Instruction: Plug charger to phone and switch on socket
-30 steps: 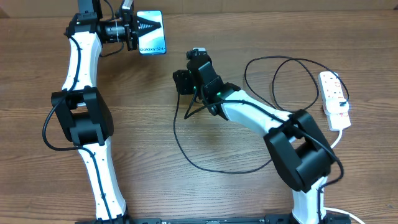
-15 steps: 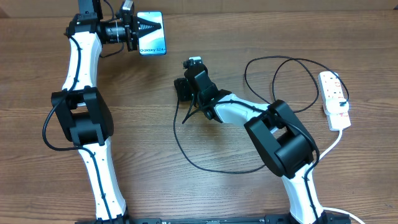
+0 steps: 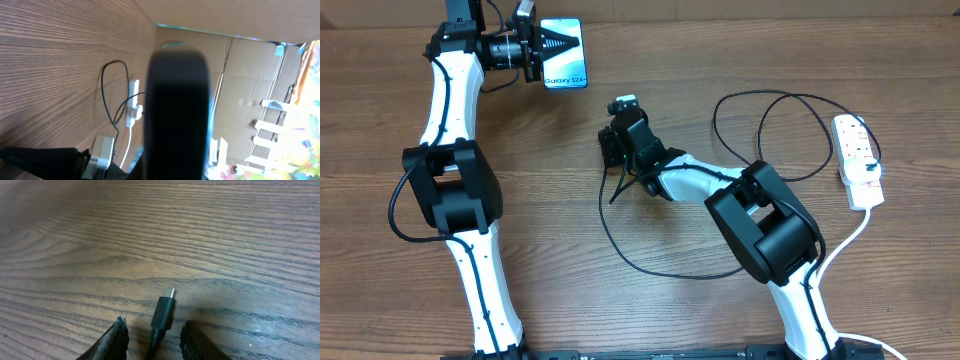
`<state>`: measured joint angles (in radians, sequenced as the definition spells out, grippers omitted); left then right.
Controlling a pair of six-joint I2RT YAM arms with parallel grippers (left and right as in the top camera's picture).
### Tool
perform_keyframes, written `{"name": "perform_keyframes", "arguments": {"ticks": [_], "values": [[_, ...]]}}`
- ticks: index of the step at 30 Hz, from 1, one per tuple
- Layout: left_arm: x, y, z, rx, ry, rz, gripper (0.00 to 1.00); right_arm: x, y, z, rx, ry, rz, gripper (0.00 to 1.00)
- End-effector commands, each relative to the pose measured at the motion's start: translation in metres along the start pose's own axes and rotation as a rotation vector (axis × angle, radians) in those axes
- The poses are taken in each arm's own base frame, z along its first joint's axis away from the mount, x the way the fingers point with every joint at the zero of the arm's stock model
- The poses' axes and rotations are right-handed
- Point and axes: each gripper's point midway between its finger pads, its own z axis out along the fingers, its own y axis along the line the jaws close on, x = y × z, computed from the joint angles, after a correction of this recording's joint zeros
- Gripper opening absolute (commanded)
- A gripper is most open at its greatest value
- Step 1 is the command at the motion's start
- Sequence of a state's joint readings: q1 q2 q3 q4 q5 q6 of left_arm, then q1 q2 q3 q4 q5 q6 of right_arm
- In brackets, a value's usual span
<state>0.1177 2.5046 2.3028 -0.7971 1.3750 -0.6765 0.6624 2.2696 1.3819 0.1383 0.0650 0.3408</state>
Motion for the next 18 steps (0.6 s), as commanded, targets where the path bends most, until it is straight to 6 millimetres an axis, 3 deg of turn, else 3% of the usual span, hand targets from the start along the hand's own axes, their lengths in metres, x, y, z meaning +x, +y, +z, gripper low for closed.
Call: {"name": "perform_keyframes", "arguments": {"ticks": [1,4,6,11,14,18], "values": [[0.008,-0.022,0.0,0.029,0.02,0.064,0.04,0.039,-0.003,0.015,0.032,0.075,-0.052,0.34],[0.008,-0.022,0.0,0.028,0.021,0.062,0.04,0.041,-0.004,0.016,0.043,0.077,-0.054,0.32],[0.008,-0.022,0.0,0.028,0.021,0.062,0.04,0.042,-0.007,0.016,0.056,0.078,-0.055,0.17],[0.008,-0.022,0.0,0.029,0.021,0.061,0.04,0.048,-0.01,0.015,0.07,0.105,-0.057,0.04],[0.008,-0.022,0.0,0.028,0.021,0.062,0.04,0.051,-0.006,0.011,0.049,0.133,-0.056,0.04],[0.008,-0.022,0.0,0.028,0.02,0.062,0.04,0.031,0.013,-0.013,-0.037,0.155,-0.026,0.04]]}}
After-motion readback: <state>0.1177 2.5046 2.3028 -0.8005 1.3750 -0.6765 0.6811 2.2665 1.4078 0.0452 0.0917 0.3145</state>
